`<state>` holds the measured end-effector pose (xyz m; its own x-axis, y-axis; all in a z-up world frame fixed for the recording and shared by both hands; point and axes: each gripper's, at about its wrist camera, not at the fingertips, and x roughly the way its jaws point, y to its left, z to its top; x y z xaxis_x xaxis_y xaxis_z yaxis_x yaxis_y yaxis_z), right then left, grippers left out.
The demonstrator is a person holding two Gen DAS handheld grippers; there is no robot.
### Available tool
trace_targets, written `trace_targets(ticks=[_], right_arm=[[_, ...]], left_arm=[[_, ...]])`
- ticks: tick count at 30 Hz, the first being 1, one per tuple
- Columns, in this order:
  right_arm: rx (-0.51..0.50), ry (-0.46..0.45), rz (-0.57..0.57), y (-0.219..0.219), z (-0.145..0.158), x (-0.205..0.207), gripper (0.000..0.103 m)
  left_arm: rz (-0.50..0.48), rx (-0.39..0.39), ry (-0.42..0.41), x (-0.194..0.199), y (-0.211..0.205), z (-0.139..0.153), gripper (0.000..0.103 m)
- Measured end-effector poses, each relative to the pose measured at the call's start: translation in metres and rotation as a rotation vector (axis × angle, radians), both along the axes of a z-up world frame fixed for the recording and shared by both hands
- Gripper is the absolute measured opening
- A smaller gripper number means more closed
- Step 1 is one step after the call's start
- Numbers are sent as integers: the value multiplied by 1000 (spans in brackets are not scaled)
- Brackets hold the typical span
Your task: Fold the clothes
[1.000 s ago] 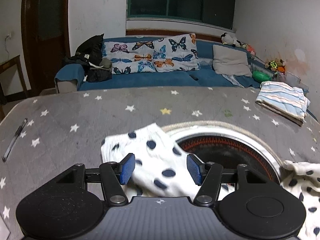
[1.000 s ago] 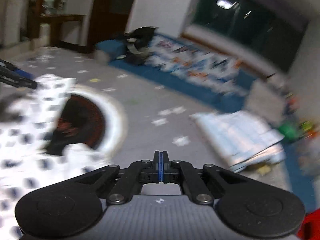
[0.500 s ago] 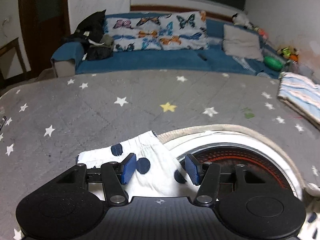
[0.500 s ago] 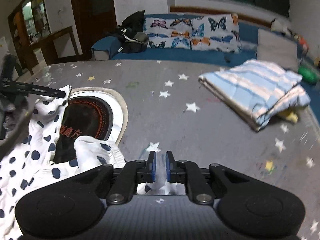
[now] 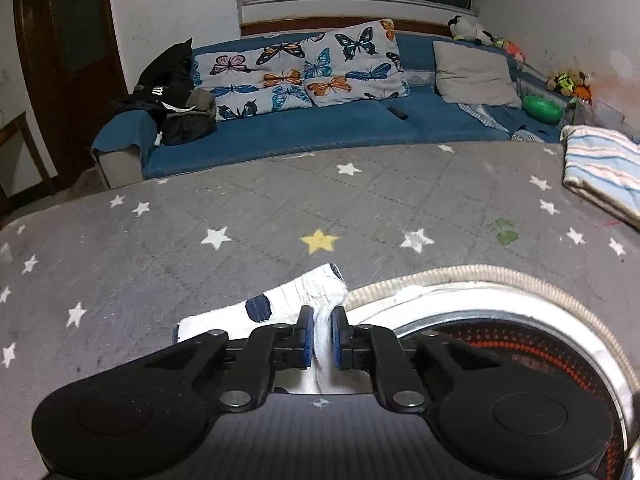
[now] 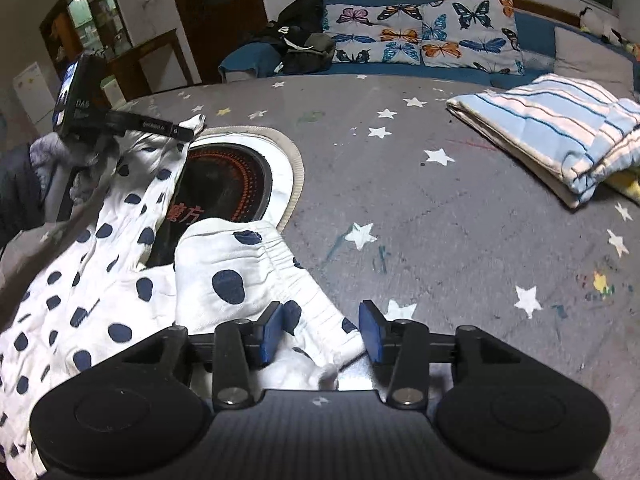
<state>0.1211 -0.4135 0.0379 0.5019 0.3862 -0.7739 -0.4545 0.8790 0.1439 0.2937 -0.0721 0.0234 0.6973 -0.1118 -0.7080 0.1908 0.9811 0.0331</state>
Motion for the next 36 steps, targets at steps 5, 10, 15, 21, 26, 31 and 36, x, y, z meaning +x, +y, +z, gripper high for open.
trace_targets(ticks=[5,10,15,21,26,31,36], right_arm=[[-128,-129,0,4,15,4,0],[-222,-275,-129,-4,32,23,2],[-22,-101,-85,-15,28,27,22],[11,-26,42,5,14,7,41],[-48,-27,67,19,4,3,45],[-114,-74,82,25,9,-1,17],[-283,-272,11,24,26,13,0]], left_arm=[[-9,-19,-17,1,-1,1,7],[-19,-38,-35,3,-2,1,7],[-14,-40,-36,4,-1,-3,7],[-15,-35,-38,3,-1,-5,8],[-12,-36,-40,3,-1,-5,10],[-12,-30,-45,2,-2,-4,9],[0,-36,-51,2,-2,-3,8]])
